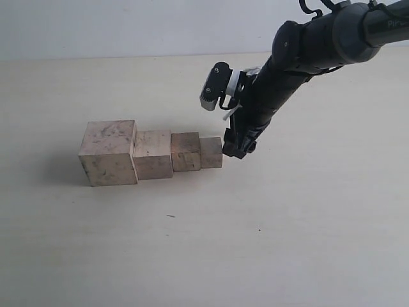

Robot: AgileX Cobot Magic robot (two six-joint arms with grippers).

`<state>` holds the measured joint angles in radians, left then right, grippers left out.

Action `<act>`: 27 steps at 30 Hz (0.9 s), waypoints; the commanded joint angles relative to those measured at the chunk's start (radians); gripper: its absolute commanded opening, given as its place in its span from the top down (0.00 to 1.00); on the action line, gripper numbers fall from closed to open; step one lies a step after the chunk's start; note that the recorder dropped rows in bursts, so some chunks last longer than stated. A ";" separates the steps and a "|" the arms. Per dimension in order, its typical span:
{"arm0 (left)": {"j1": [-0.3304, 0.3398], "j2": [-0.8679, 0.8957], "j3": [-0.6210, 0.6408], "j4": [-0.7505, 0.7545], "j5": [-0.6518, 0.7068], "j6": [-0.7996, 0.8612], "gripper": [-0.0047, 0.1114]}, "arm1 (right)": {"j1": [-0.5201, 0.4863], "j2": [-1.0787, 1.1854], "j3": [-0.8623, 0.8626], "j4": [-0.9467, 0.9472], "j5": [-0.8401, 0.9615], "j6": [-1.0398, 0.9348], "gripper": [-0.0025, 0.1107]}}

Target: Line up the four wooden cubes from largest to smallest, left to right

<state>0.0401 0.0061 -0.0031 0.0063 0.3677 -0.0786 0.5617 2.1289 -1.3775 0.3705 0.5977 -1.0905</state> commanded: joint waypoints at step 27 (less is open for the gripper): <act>-0.002 -0.006 0.003 -0.006 -0.014 -0.004 0.96 | 0.002 -0.417 0.048 -0.116 0.089 0.903 0.98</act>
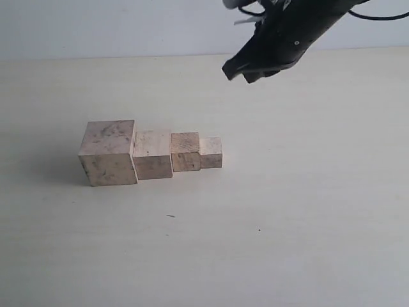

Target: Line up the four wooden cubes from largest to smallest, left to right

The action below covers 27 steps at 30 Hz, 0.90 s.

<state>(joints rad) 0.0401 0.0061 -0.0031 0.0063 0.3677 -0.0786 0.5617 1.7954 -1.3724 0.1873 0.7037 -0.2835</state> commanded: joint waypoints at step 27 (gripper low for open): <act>-0.002 -0.006 0.003 -0.006 -0.014 -0.004 0.96 | 0.031 -0.722 0.420 0.194 -0.179 0.198 0.98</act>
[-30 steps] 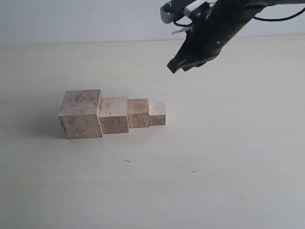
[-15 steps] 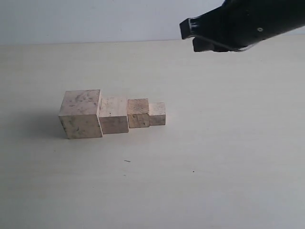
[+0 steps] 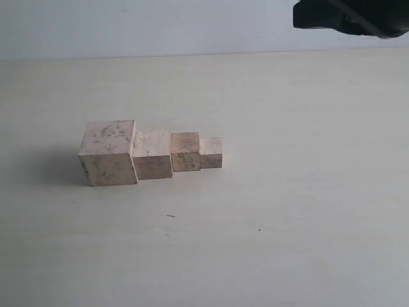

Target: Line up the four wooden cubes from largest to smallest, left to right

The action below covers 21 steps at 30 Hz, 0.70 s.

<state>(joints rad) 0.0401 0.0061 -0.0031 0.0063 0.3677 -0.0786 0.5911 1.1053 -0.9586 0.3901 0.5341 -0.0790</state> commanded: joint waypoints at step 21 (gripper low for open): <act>-0.002 -0.006 0.003 -0.006 -0.014 -0.004 0.96 | -0.520 -0.530 0.436 -0.107 -0.202 -0.008 0.98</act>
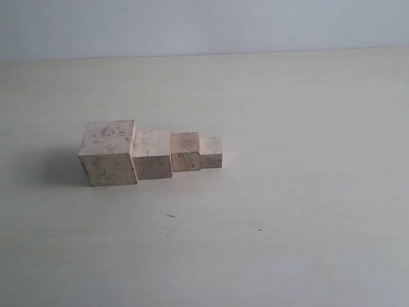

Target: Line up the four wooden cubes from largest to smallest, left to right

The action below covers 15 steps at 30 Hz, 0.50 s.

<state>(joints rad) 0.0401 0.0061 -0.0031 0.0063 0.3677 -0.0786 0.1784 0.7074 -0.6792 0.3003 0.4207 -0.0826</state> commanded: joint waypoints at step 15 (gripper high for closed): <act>-0.002 -0.006 0.003 -0.006 -0.014 -0.004 0.96 | -0.204 -0.600 0.557 -0.128 -0.183 -0.004 0.98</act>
<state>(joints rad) 0.0401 0.0061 -0.0031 0.0063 0.3677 -0.0786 0.0003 0.1554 -0.1533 0.1835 0.2600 -0.0826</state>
